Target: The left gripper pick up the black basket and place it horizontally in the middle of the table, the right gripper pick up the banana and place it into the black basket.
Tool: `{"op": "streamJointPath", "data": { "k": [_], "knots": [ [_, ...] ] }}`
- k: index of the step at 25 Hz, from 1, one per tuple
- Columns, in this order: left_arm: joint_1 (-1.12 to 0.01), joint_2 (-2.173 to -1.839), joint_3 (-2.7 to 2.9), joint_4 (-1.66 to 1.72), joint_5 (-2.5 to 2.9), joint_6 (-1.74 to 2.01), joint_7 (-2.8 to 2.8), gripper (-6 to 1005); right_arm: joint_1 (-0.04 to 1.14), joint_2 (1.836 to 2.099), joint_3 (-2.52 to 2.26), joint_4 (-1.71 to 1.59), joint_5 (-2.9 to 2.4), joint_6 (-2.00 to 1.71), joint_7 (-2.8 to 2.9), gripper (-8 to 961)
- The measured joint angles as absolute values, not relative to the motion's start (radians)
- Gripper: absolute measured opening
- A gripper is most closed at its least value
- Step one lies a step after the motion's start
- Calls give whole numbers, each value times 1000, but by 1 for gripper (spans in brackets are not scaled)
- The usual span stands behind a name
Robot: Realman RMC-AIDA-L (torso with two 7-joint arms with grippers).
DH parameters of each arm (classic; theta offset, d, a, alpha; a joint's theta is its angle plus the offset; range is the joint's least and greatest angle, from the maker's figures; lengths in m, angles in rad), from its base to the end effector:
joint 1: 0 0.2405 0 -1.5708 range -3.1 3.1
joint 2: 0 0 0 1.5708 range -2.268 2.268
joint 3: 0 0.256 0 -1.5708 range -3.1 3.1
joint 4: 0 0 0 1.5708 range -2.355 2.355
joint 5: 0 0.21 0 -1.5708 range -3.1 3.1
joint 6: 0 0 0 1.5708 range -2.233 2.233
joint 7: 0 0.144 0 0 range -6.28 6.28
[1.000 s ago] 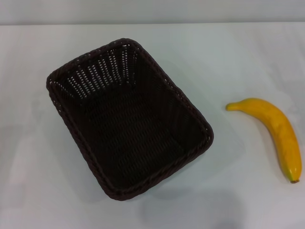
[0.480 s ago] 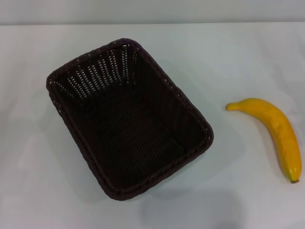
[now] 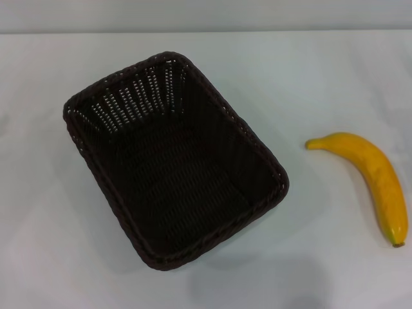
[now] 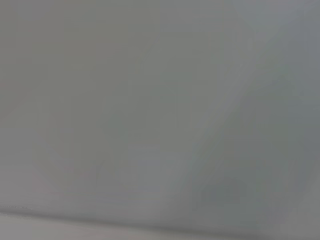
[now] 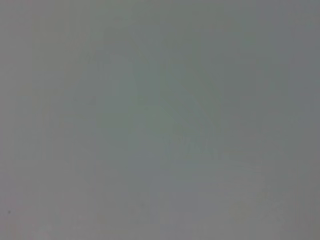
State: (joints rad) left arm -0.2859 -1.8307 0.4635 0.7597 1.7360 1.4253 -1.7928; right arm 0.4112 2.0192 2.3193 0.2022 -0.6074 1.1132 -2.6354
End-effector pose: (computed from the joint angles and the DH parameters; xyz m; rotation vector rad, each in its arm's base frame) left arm -0.3700 0.3060 0.1896 -1.9167 -1.0751 -0.8143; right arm 0.3702 0.3431 0.0713 -1.4591 0.6139 0.7421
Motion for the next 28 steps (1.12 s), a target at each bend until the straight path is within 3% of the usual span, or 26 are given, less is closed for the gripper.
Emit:
{"op": "streamJointPath", "data": {
  "k": [4, 5, 7, 10, 20, 28],
  "knots": [
    [-375, -1764, 566, 826, 1902, 1440, -1968, 849, 412, 2019, 2319, 202, -607, 1108, -2636, 842],
    [-375, -1764, 566, 826, 1902, 1440, -1968, 849, 412, 2019, 2319, 202, -607, 1107, -2636, 842],
    [-463, -1715, 666, 871, 1991, 1474, -2084, 849, 412, 2019, 2319, 202, -607, 1106, -2635, 842],
    [-552, -1691, 706, 881, 2066, 1506, -2131, 849, 412, 2019, 2319, 202, -607, 1103, -2635, 842],
    [-699, -1685, 866, 873, 2204, 1548, -2157, 848, 426, 2020, 2318, 206, -607, 1107, -2635, 842],
    [-767, -1726, 919, 816, 2227, 1542, -2045, 848, 409, 2019, 2319, 204, -607, 1110, -2630, 842]
  ]
}}
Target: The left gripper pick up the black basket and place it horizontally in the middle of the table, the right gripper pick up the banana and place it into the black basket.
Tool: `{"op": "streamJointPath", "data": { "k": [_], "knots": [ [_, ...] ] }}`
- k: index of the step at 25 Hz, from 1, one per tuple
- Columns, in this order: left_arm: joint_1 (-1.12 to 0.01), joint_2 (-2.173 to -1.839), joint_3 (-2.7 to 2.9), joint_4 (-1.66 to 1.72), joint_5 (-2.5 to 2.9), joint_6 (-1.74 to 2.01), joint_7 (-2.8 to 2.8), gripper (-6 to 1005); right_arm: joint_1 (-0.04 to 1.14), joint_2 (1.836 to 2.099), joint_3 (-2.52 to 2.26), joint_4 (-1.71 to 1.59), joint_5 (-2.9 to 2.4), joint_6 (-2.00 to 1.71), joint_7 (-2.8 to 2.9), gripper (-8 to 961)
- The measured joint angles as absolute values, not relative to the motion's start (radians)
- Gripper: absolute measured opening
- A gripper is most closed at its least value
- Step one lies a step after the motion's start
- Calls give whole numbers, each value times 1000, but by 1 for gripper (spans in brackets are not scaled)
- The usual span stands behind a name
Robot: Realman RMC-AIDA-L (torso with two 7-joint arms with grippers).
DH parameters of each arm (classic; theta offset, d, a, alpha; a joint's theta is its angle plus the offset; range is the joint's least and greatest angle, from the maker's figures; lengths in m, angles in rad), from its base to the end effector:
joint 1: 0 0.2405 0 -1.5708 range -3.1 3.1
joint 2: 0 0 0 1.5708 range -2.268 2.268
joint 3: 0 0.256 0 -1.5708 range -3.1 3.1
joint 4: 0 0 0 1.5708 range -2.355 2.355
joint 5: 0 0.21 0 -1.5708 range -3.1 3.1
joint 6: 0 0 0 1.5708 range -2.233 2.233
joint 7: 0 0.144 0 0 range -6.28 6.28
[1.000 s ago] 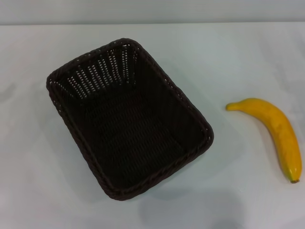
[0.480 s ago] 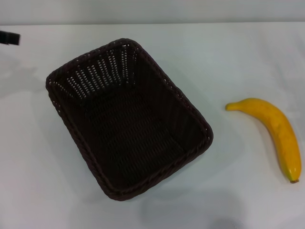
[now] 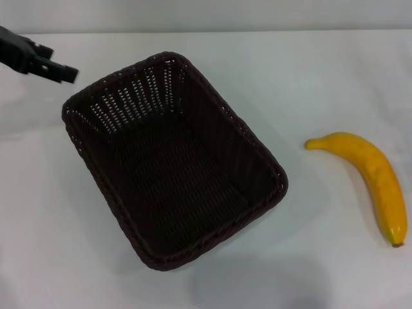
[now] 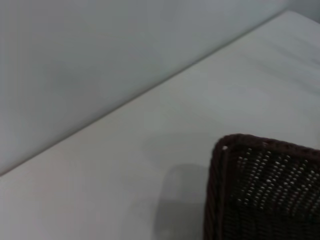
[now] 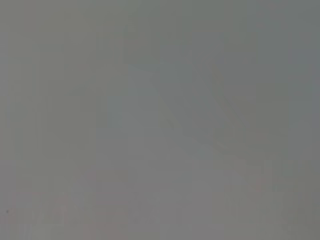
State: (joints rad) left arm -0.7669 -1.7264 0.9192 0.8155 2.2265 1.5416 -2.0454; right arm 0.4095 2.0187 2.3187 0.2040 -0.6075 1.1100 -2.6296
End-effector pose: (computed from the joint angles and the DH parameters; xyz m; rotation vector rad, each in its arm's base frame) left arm -0.2275 0.4211 0.1359 -2.6343 -0.8568 0.0088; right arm 0.3710 0.3428 0.0717 -1.4575 0.6195 0.7428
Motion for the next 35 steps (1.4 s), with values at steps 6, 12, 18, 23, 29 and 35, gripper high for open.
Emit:
{"op": "streamJointPath", "data": {
  "k": [6, 12, 18, 23, 29, 35],
  "knots": [
    [-759, -1783, 919, 797, 2253, 1493, -1969, 849, 406, 2019, 2313, 204, -608, 1117, -2625, 842],
    [-718, -1824, 919, 796, 2261, 1426, -1912, 848, 407, 2019, 2313, 204, -612, 1131, -2625, 842],
    [-713, -1840, 906, 752, 2254, 1359, -1855, 847, 414, 2019, 2313, 204, -614, 1131, -2625, 842],
    [-736, -1844, 905, 712, 2249, 1327, -1821, 846, 417, 2020, 2313, 204, -613, 1129, -2625, 841],
    [-772, -1857, 905, 667, 2244, 1305, -1810, 846, 424, 2020, 2313, 204, -610, 1127, -2625, 841],
    [-777, -1876, 905, 644, 2247, 1293, -1813, 845, 425, 2019, 2317, 204, -609, 1125, -2625, 841]
  ]
}}
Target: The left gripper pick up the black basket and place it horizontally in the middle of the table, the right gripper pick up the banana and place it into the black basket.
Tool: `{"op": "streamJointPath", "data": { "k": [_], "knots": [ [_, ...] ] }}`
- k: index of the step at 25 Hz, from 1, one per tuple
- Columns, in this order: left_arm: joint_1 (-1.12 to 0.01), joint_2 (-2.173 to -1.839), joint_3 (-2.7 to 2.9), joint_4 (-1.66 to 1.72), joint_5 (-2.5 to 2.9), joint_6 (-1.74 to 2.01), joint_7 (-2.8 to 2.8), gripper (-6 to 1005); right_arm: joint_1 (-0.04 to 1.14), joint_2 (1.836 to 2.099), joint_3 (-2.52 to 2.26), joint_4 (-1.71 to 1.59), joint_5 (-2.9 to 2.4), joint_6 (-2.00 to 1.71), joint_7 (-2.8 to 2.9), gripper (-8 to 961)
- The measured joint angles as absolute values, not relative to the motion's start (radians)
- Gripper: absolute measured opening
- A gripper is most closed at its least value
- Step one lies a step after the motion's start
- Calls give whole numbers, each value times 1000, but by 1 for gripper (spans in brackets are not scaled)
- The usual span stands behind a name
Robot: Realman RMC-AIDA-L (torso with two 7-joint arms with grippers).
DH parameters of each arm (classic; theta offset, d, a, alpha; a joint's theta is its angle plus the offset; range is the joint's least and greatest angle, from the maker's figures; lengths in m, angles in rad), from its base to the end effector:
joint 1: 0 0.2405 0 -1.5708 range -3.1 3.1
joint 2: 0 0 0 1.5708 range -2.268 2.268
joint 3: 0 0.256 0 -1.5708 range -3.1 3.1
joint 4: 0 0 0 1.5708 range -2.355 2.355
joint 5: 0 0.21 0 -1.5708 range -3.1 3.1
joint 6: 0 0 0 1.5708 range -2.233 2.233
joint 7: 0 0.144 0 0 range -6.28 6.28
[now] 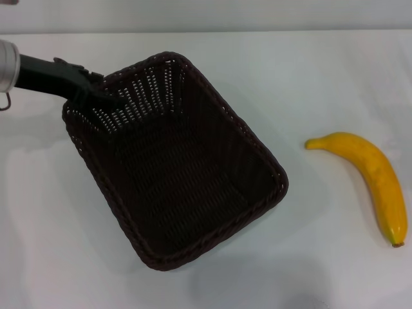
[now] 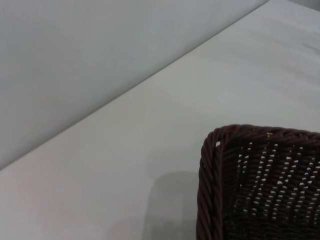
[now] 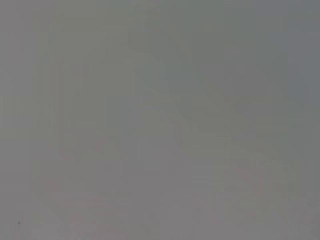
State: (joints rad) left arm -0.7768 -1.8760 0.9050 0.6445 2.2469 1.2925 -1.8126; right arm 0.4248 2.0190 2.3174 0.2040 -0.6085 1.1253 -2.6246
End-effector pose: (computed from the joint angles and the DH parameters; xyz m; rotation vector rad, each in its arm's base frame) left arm -0.2465 0.4248 0.0545 -2.6473 -0.7376 -0.0391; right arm 0.3634 0.3483 0.0720 -1.4659 0.6002 0.7706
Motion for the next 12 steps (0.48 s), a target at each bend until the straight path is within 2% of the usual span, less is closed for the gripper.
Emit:
{"op": "streamJointPath", "data": {
  "k": [3, 12],
  "knots": [
    [-772, -1878, 905, 642, 2251, 1289, -1817, 846, 425, 2018, 2319, 204, -608, 1125, -2625, 841],
    [-760, -1881, 911, 639, 2251, 1288, -1830, 709, 427, 2017, 2316, 205, -607, 1124, -2625, 841]
  ]
}}
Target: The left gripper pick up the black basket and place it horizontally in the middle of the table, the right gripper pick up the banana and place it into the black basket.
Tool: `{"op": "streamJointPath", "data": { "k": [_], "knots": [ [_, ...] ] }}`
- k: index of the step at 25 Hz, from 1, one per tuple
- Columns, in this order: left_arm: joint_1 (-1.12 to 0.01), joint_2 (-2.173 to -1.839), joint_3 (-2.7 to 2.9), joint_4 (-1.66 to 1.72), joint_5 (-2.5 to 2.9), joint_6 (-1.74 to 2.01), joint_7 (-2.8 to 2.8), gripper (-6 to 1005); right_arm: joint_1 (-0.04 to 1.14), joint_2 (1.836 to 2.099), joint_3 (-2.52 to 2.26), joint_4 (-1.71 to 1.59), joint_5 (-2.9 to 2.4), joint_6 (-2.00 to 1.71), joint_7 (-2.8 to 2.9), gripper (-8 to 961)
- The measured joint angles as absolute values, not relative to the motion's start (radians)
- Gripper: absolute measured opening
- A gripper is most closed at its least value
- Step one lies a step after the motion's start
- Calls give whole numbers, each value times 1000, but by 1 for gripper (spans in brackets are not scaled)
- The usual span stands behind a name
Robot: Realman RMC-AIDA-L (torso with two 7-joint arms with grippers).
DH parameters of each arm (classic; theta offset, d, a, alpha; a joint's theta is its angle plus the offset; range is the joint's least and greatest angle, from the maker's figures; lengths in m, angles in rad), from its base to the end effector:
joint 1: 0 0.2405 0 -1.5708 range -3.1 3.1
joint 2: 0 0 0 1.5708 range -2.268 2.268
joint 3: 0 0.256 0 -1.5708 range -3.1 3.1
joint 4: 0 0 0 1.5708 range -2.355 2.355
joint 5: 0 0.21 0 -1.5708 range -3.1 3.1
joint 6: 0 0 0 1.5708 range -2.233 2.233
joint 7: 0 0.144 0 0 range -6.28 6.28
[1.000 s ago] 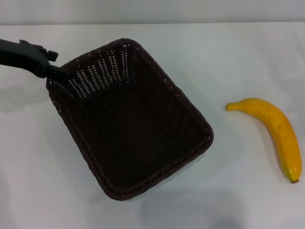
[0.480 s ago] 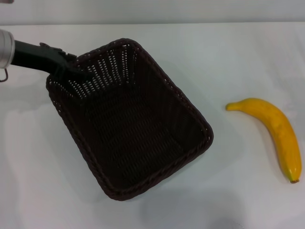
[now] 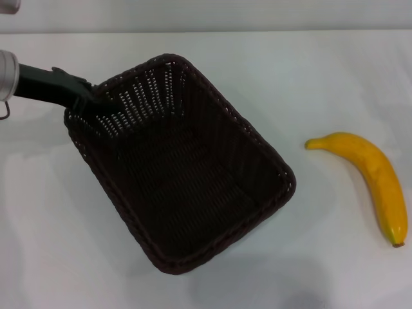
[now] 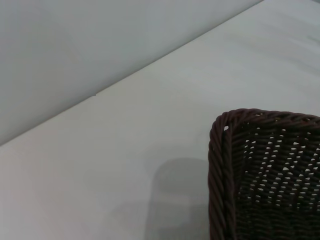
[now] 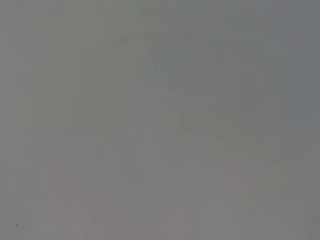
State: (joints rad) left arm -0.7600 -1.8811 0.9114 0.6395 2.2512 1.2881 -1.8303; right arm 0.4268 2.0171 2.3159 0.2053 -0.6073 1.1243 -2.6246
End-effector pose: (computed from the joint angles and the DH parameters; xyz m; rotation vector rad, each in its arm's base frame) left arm -0.2544 0.4193 0.0507 -2.6400 -0.7866 -0.0296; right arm 0.3629 0.3494 0.0730 -1.4666 0.5965 0.7707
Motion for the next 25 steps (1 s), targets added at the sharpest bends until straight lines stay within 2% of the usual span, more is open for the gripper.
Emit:
{"op": "streamJointPath", "data": {
  "k": [2, 7, 10, 17, 22, 25],
  "knots": [
    [-760, -1882, 913, 639, 2253, 1288, -1839, 678, 427, 2017, 2315, 205, -607, 1124, -2625, 841],
    [-751, -1882, 908, 650, 2250, 1292, -1859, 439, 423, 2017, 2314, 205, -607, 1124, -2624, 841],
    [-742, -1887, 908, 655, 2244, 1297, -1868, 231, 420, 2017, 2313, 204, -607, 1127, -2624, 841],
    [-675, -1920, 901, 731, 2173, 1322, -1925, 191, 418, 2012, 2314, 226, -611, 1131, -2628, 841],
    [-578, -2009, 893, 959, 2174, 1322, -2114, 191, 409, 2000, 2319, 280, -612, 1121, -2640, 841],
    [-525, -2061, 898, 1102, 2181, 1312, -2244, 191, 405, 1980, 2320, 308, -615, 1115, -2647, 841]
  ]
}}
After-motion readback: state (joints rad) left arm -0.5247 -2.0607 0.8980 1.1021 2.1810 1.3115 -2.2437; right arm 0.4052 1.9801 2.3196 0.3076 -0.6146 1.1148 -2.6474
